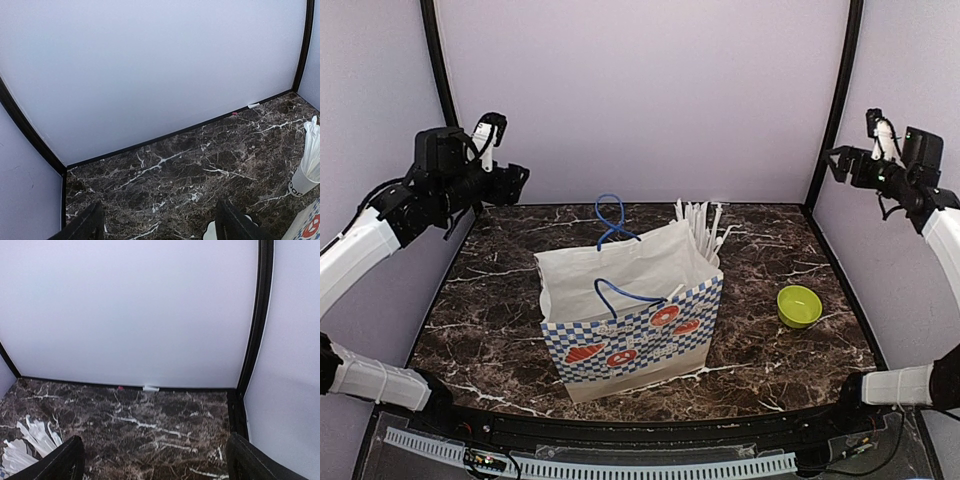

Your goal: Pack the takeout coffee

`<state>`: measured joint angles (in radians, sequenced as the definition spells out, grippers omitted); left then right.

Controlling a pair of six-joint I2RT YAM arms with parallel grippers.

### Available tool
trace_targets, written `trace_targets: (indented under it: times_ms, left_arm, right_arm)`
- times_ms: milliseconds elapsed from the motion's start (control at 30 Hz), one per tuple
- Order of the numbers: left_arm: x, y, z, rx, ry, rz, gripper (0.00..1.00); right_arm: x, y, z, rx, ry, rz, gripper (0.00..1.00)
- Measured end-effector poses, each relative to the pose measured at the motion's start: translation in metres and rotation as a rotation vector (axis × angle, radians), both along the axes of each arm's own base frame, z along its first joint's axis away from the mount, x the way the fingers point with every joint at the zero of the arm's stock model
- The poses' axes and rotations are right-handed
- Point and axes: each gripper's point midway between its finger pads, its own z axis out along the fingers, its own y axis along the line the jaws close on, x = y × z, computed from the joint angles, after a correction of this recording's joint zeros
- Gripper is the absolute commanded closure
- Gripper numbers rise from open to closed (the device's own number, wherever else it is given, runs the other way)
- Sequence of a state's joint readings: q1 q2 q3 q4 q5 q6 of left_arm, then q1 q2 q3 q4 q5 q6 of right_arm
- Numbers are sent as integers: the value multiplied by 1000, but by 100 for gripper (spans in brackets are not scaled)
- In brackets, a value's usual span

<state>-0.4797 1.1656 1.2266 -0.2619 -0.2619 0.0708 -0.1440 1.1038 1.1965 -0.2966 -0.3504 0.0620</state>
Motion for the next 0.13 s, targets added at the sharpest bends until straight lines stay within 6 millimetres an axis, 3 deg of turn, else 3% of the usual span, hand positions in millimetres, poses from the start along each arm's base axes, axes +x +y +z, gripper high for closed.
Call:
trace_targets:
  times_ms: [133]
  left_arm:
    - [-4, 3, 30, -30, -54, 7, 20]
  right_arm:
    - [-7, 3, 43, -12, -88, 10, 1]
